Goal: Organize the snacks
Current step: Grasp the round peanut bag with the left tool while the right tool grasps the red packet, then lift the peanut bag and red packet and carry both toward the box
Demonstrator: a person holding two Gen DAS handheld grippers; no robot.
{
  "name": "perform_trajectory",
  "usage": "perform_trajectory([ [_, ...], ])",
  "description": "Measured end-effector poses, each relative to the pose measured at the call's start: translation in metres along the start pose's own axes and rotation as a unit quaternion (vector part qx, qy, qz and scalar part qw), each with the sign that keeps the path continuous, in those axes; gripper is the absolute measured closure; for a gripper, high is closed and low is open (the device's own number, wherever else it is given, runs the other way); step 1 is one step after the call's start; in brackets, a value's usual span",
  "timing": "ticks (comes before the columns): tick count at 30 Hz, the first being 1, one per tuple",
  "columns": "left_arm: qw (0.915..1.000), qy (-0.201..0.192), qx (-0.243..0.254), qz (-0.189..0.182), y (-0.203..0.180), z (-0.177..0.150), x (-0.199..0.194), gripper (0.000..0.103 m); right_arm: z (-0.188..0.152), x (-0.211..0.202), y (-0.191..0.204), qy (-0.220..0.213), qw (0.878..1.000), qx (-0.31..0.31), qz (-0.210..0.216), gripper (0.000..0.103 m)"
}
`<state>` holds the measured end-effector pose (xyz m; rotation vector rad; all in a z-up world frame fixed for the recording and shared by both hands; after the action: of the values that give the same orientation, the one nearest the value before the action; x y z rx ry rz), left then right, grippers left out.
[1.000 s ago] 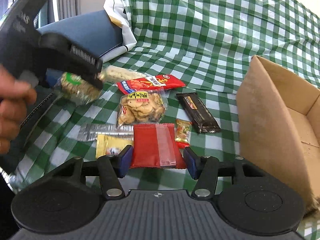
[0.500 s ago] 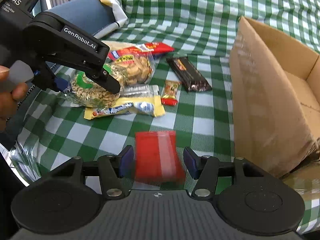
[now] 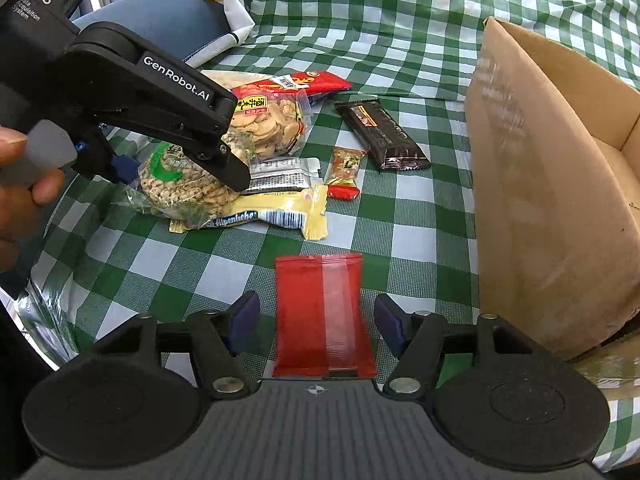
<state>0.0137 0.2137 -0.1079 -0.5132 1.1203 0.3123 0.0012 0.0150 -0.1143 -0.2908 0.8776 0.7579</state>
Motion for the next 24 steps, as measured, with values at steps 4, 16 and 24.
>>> perform_trajectory([
  [4,1.0000,0.000,0.000,0.000,-0.0001,0.0000,0.0002,0.019,0.0000,0.0001,-0.0001,0.000,1.000,0.000,0.000,0.039],
  [16,1.0000,-0.002,0.005,0.005,-0.0014,0.0005,0.0003,0.019,-0.0010,-0.0018,-0.0004,0.001,1.000,-0.001,0.003,0.063],
  [24,1.0000,-0.003,0.007,0.005,-0.0014,0.0001,0.0000,0.019,0.0006,-0.0018,-0.0005,-0.006,1.000,0.007,0.003,0.018],
])
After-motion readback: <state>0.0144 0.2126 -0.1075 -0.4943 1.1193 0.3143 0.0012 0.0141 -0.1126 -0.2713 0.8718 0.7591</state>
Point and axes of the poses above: each gripper's, at about its wrist camera, not at the fingertips, and x roughly the way its jaws point, y to its left, z to its top, the point moved 3 cm from there along x, roughly the way its jaws point, and after that the axes turned 3 degrees about z, right-handed, at the moved point
